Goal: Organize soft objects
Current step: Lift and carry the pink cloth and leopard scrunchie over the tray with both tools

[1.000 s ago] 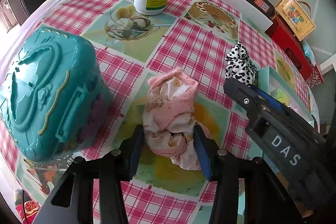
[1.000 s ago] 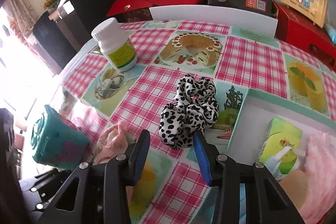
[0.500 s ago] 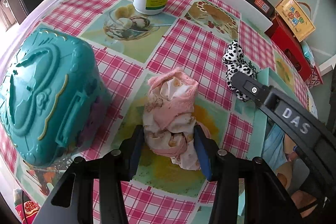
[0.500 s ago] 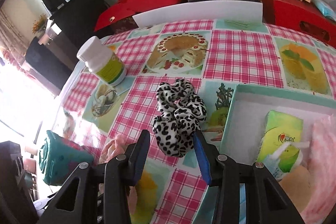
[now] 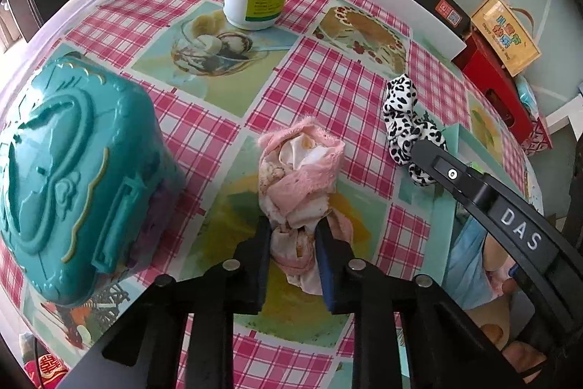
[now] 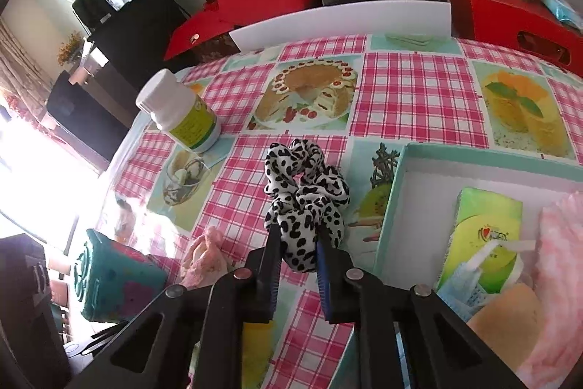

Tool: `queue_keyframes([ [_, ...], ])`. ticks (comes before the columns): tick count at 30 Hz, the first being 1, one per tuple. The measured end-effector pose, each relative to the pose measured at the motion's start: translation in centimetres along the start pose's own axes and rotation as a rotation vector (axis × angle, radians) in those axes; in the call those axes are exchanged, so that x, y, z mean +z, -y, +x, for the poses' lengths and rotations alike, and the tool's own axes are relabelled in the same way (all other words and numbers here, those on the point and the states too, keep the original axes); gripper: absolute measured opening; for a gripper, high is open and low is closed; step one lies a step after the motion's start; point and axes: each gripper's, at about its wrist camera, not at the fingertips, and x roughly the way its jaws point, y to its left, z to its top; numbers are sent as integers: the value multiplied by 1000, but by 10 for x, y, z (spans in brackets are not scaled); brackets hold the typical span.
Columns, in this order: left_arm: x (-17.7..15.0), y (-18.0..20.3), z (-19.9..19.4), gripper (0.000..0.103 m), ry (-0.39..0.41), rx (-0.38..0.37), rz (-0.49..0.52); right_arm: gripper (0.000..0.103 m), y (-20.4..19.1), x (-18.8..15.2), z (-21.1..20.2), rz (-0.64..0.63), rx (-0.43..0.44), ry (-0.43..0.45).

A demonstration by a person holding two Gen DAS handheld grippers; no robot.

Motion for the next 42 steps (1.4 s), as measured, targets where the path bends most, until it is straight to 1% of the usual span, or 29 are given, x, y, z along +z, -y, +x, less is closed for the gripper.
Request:
queue_keyframes([
  [6, 3, 3, -9, 22, 41, -15, 11, 17, 2, 0, -13, 7, 22, 24],
  [10, 6, 5, -15, 22, 60, -38, 17, 17, 1, 0, -25, 7, 27, 49],
  [17, 12, 11, -34, 22, 136, -64, 37, 17, 0, 0, -56, 5, 33, 117],
  [24, 11, 16, -51, 22, 181, -104, 65, 17, 7, -3, -89, 17, 28, 181],
  [30, 6, 27, -66, 22, 232, -140, 116, 17, 12, -12, -125, 35, -7, 258],
  [42, -3, 48, -83, 22, 279, -208, 200, 17, 36, -32, -184, 105, -101, 373],
])
